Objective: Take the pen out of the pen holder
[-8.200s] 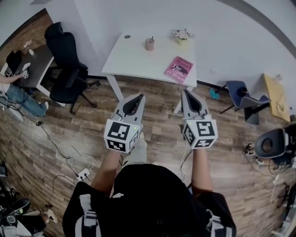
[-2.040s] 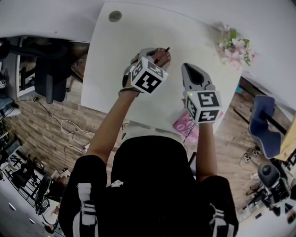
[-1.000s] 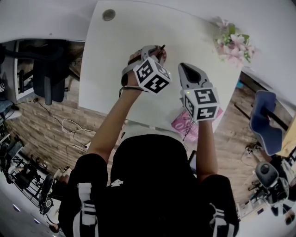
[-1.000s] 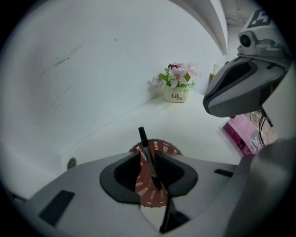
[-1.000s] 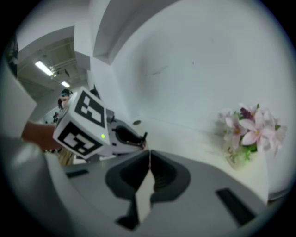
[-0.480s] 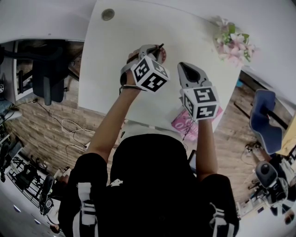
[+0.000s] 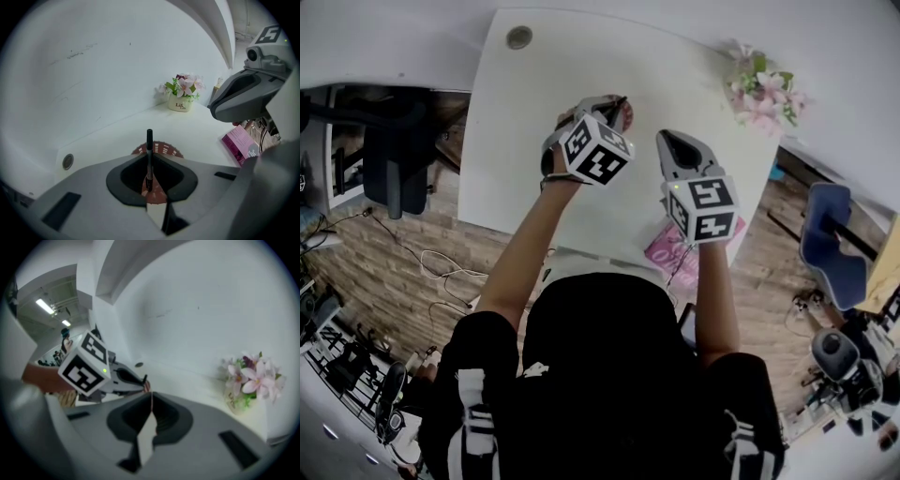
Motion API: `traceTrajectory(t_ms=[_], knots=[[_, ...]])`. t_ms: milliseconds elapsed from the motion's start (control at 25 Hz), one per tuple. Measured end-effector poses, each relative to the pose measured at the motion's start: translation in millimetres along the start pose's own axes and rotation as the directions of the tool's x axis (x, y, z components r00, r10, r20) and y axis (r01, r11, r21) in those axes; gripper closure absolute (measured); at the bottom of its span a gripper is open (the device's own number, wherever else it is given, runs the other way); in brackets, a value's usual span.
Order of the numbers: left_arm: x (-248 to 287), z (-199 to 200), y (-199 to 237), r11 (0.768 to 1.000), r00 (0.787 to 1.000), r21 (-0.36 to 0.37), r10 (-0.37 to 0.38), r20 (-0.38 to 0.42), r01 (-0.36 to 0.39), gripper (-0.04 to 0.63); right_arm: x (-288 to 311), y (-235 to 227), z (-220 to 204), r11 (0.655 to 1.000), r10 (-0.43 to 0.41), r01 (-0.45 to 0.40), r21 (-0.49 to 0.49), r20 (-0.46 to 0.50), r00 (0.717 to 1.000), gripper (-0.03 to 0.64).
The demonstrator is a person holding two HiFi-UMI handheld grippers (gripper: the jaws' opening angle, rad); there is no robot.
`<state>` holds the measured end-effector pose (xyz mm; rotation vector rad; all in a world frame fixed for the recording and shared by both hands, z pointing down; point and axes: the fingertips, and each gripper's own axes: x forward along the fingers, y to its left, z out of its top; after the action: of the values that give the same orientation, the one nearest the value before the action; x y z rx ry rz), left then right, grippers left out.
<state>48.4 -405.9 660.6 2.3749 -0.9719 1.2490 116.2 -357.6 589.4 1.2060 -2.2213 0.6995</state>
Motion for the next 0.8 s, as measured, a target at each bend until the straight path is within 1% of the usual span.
traceTrajectory(t_ms=[160,440,560,640,800], knots=[[-7.0,2.3,0.6,0.999,1.000,-0.032,-0.013,0.028,0.014,0.535,-3.3,1.9,2.8,1.000,-0.003,0.003,0.001,0.006,1.000,0.583],[-21.3,7.4,1.9,0.999,0.998,-0.037,-0.009,0.061,0.012,0.535,-9.0,6.6,10.0,1.000,-0.011,0.011,-0.014,0.021,1.000,0.583],[-33.1,9.2,-0.1,0.997,0.996,-0.064,-0.026,0.089,0.032,0.535,-14.4,11.4,16.2,1.000,-0.008,0.009,-0.026,0.036,0.999,0.582],[-41.7,11.2,0.9,0.996,0.993,-0.084,-0.023,0.112,0.033,0.535,-18.5,14.1,21.5,0.999,-0.007,0.009,-0.037,0.049,0.999,0.583],[-56.6,17.5,-0.6,0.996,0.989,-0.086,-0.014,0.145,0.027,0.535,-29.1,19.7,29.8,0.998,-0.013,0.017,-0.056,0.067,0.998,0.583]])
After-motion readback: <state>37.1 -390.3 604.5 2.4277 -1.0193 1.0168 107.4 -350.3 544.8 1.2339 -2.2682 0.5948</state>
